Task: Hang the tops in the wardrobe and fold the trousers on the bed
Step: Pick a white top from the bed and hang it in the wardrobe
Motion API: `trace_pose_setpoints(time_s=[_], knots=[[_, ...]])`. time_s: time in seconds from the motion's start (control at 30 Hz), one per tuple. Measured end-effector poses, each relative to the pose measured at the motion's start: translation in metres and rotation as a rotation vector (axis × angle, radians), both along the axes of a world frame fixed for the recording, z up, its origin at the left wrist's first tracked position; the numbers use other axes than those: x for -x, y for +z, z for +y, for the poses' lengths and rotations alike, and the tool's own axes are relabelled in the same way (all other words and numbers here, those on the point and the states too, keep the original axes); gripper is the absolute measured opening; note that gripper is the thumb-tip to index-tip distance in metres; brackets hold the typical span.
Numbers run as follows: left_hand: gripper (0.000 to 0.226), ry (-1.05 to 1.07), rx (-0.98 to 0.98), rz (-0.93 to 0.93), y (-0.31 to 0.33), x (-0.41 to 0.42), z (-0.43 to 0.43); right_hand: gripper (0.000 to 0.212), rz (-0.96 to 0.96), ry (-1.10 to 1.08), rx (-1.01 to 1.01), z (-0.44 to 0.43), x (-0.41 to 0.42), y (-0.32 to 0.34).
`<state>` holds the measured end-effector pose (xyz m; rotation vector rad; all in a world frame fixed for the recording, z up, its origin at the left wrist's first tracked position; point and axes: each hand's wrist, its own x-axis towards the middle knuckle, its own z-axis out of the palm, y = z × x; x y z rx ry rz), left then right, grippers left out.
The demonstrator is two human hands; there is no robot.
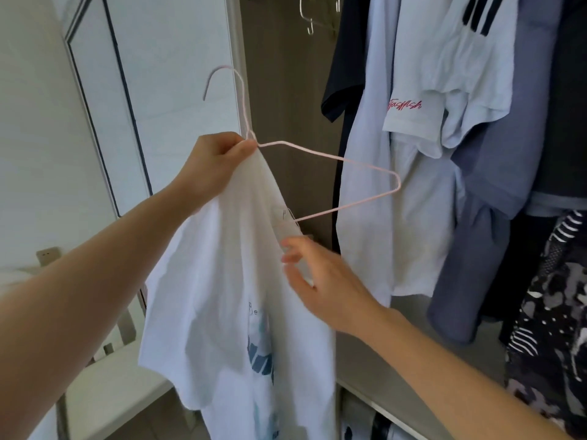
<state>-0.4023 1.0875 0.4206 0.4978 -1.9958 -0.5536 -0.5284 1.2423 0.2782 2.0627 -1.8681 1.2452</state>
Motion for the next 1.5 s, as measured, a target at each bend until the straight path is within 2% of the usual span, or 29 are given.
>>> trace_pose_setpoints(time_s=[0.07,0.17,0.27,0.37,0.47,0.57,0.77,0.93,1.03,1.13,1.23,1.33,1.43,1.5], knots=[[0.037,-0.003,-0.007,-0.004,0.003,-0.004,0.0,0.05,0.045,-0.008,-0.155,-0.009,0.0,-0.005],[0.039,0.006,-0.025,-0.025,0.004,-0.018,-0.006,0.058,0.05,-0.053,-0.106,-0.012,0.012,-0.006],[0.042,0.057,-0.043,-0.01,0.004,-0.035,-0.013,0.028,0.161,-0.12,-0.19,-0.007,0.026,0.003],[0.048,0.105,-0.079,0.018,0.002,-0.053,-0.024,0.031,0.428,-0.162,-0.317,-0.002,0.041,0.01],[0.05,0.131,-0.064,0.003,-0.005,-0.069,-0.034,0.02,0.49,-0.141,-0.317,-0.004,0.06,0.018],[0.04,0.14,-0.022,-0.087,-0.01,-0.078,-0.035,0.024,0.408,-0.092,-0.279,-0.004,0.078,0.033],[0.035,0.21,0.063,-0.324,-0.02,-0.084,-0.04,0.024,0.335,-0.098,-0.198,0.0,0.087,0.063],[0.045,0.121,0.115,-0.285,-0.018,-0.057,-0.024,0.026,0.005,0.019,-0.086,-0.021,0.05,0.08],[0.056,0.058,0.12,-0.264,-0.017,-0.041,-0.01,0.026,-0.127,-0.002,0.071,-0.036,0.032,0.078],[0.055,0.015,0.077,-0.245,-0.017,-0.037,-0.007,0.023,-0.356,0.011,0.27,-0.039,0.031,0.085],[0.052,0.035,-0.014,-0.235,-0.02,-0.046,-0.02,0.023,-0.536,0.006,0.376,-0.032,0.046,0.095],[0.043,0.082,-0.202,-0.181,-0.026,-0.059,-0.043,0.012,-0.518,0.028,0.393,-0.02,0.062,0.101],[0.054,0.072,-0.354,-0.059,-0.03,-0.061,-0.055,0.03,-0.403,0.006,0.302,-0.016,0.078,0.11],[0.058,0.061,-0.389,-0.021,-0.029,-0.061,-0.058,0.027,-0.388,-0.075,0.178,-0.014,0.086,0.119]])
